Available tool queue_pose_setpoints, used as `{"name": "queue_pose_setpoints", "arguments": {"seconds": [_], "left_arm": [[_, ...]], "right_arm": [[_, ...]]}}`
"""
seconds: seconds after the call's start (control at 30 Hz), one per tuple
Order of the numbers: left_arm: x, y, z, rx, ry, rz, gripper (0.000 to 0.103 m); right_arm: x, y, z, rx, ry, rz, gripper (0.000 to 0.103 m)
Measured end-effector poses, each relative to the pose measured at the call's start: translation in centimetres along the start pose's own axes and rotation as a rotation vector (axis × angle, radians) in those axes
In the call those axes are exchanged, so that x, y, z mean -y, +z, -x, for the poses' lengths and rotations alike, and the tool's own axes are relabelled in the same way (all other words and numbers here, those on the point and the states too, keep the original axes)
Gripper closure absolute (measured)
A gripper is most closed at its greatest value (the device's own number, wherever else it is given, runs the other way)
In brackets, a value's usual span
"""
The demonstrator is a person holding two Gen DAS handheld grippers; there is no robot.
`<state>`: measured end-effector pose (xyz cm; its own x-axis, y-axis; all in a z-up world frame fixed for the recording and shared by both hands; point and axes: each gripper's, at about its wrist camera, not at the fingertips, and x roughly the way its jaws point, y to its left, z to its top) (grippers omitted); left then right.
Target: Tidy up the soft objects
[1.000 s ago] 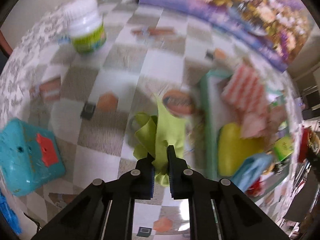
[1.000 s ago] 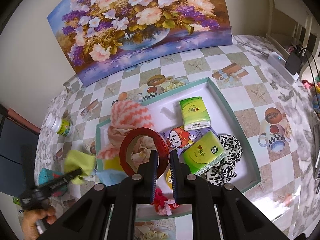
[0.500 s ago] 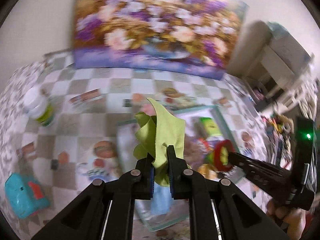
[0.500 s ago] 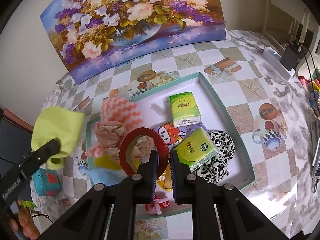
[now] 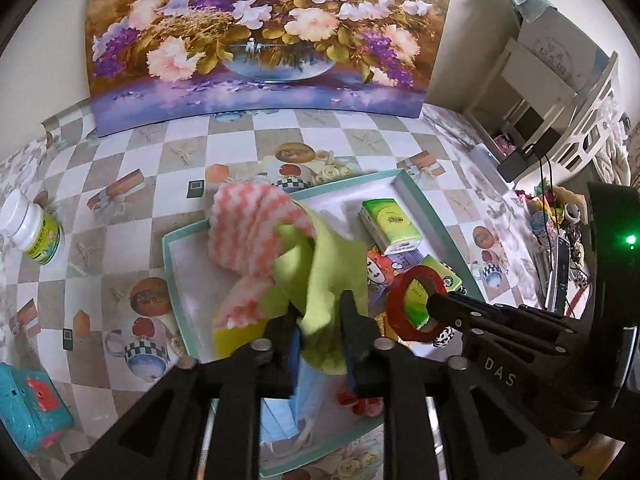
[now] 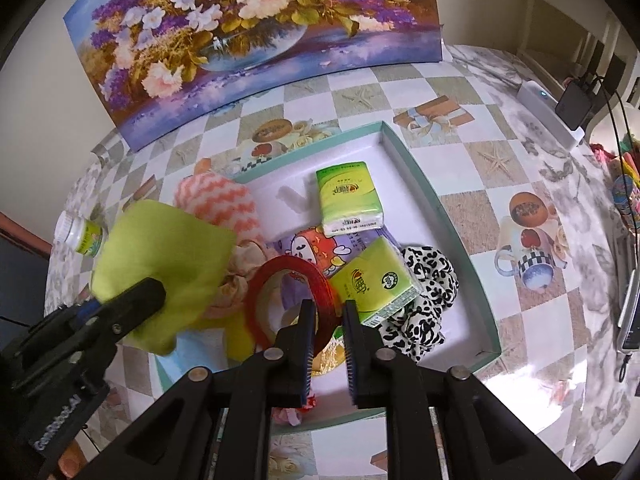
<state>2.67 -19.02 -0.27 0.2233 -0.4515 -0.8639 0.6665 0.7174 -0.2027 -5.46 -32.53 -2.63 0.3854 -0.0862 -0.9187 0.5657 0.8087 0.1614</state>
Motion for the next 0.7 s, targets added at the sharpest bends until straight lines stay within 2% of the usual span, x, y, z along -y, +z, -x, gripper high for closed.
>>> {"name": "queue_pose_setpoints", "arguments": {"seconds": [0.07, 0.23, 0.37, 0.57, 0.63, 0.7], "left_arm": [[-0.2, 0.0, 0.5, 0.01, -0.005, 0.011, 0.068], [-0.9, 0.0, 1.8, 0.042, 0.019, 0.031, 0.057], [-2.0, -0.3, 2.7, 0.064, 0.077, 0.054, 0.045], [-3.5, -1.7, 3.4, 0.085, 0.172, 0.074, 0.021], [-4.0, -2.3, 3.5, 0.087, 0.199, 0.082, 0.02], [-4.4, -2.7, 3.6, 0.084, 0.212, 0.092, 0.017]], "right_arm": [[-0.1, -0.1, -0.1, -0.005, -0.008, 0.004, 0.086], [-0.3, -0.3, -0.2, -0.009, -0.028, 0.017, 0.086], [-0.5, -0.6, 0.0, -0.007, -0.046, 0.025, 0.076], [-1.4, -1.7, 0.6, 0.006, -0.076, 0.047, 0.049], [-1.9, -2.1, 0.8, 0.011, -0.086, 0.06, 0.043], [-2.3, -2.4, 0.9, 0.013, -0.092, 0.074, 0.041]]}}
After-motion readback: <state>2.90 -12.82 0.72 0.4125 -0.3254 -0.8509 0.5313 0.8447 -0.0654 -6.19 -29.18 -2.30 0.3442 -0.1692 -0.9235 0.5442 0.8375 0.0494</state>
